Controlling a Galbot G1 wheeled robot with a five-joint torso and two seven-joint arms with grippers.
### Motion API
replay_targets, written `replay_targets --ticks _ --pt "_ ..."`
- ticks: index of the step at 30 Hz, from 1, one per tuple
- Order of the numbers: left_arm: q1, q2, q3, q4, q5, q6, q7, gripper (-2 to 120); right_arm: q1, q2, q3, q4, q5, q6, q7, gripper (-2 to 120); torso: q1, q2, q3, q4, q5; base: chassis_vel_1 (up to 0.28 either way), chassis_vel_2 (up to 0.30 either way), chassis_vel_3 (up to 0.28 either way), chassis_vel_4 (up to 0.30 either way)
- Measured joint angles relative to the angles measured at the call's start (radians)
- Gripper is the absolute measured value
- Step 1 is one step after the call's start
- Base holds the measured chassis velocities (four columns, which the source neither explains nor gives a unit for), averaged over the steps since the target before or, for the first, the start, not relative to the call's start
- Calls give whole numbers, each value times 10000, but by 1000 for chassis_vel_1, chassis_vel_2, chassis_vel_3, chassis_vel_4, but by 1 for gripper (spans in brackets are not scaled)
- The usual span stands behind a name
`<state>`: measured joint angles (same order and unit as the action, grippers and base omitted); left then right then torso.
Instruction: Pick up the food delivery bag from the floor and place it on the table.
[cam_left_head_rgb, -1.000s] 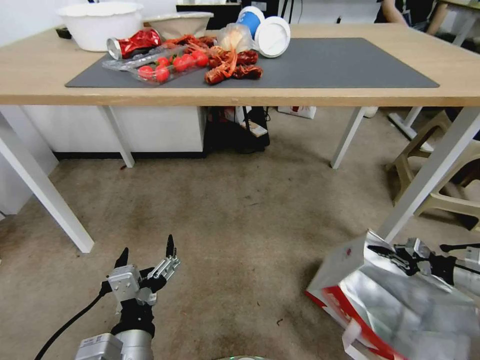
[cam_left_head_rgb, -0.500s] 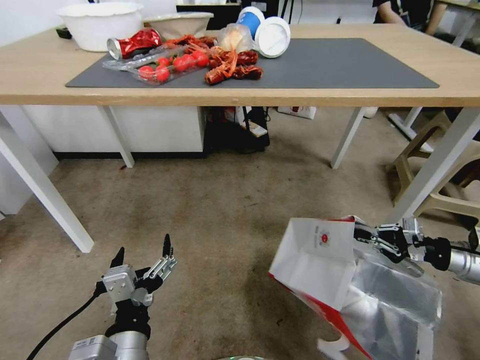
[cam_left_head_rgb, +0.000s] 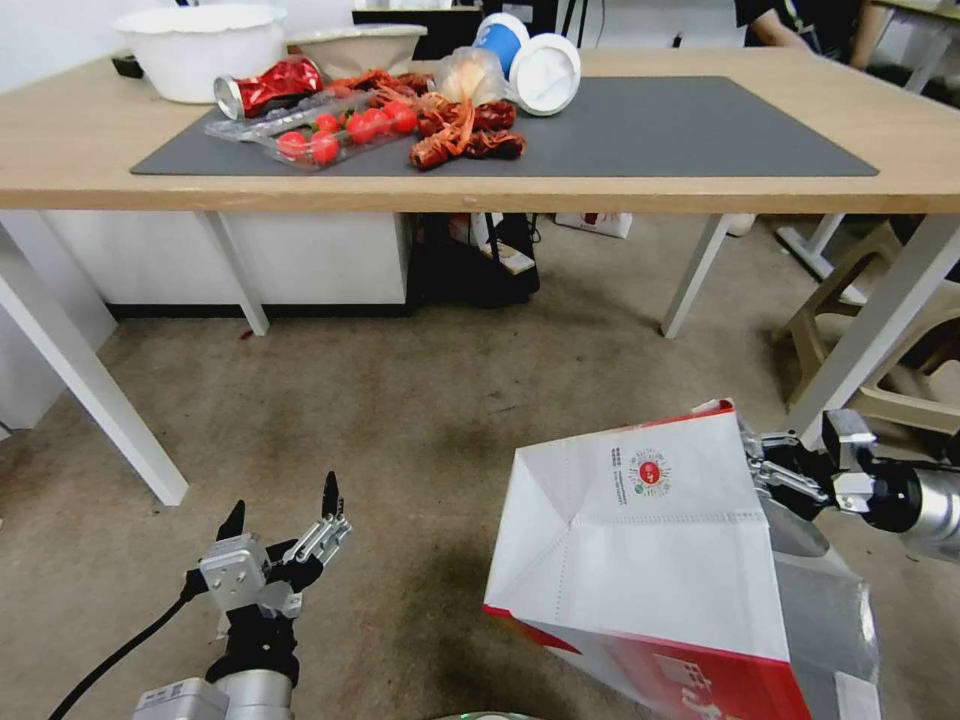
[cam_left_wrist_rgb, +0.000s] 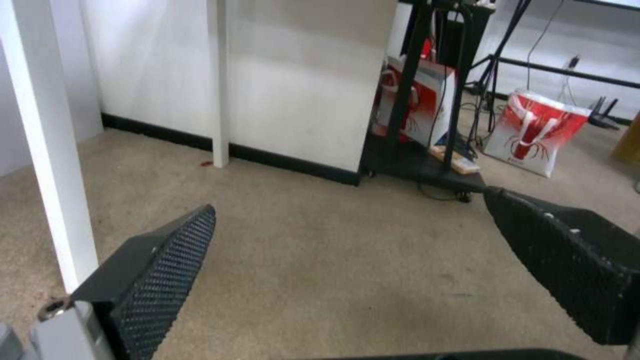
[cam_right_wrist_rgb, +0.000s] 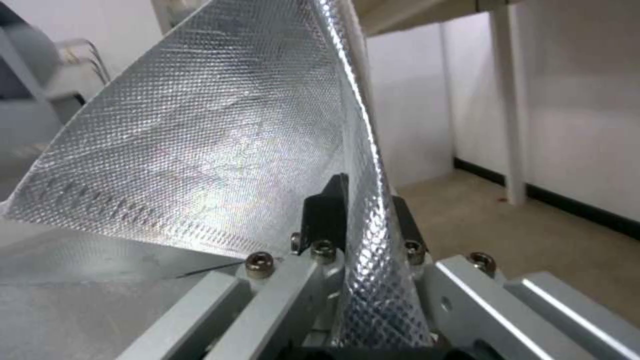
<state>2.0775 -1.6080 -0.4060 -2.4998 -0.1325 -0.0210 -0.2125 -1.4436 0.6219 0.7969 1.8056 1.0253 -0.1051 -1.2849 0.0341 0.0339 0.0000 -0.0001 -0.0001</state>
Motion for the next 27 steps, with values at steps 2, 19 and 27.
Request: replay_targets --ticks 2,19,27 --pt "19 -1 35 0 -23 63 -36 100 24 -20 -10 35 355 -228 -148 0 0 0 0 0 0 0 0 0 0" --pt "46 -3 15 -14 -142 92 172 100 169 93 -72 -49 1713 -1363 -1238 0 0 0 1 0 0 0 0 0 0" --pt "100 -2 21 -14 -161 54 226 100 130 249 -72 33 1888 -1518 -1420 0 0 0 0 0 1 0 0 0 0"
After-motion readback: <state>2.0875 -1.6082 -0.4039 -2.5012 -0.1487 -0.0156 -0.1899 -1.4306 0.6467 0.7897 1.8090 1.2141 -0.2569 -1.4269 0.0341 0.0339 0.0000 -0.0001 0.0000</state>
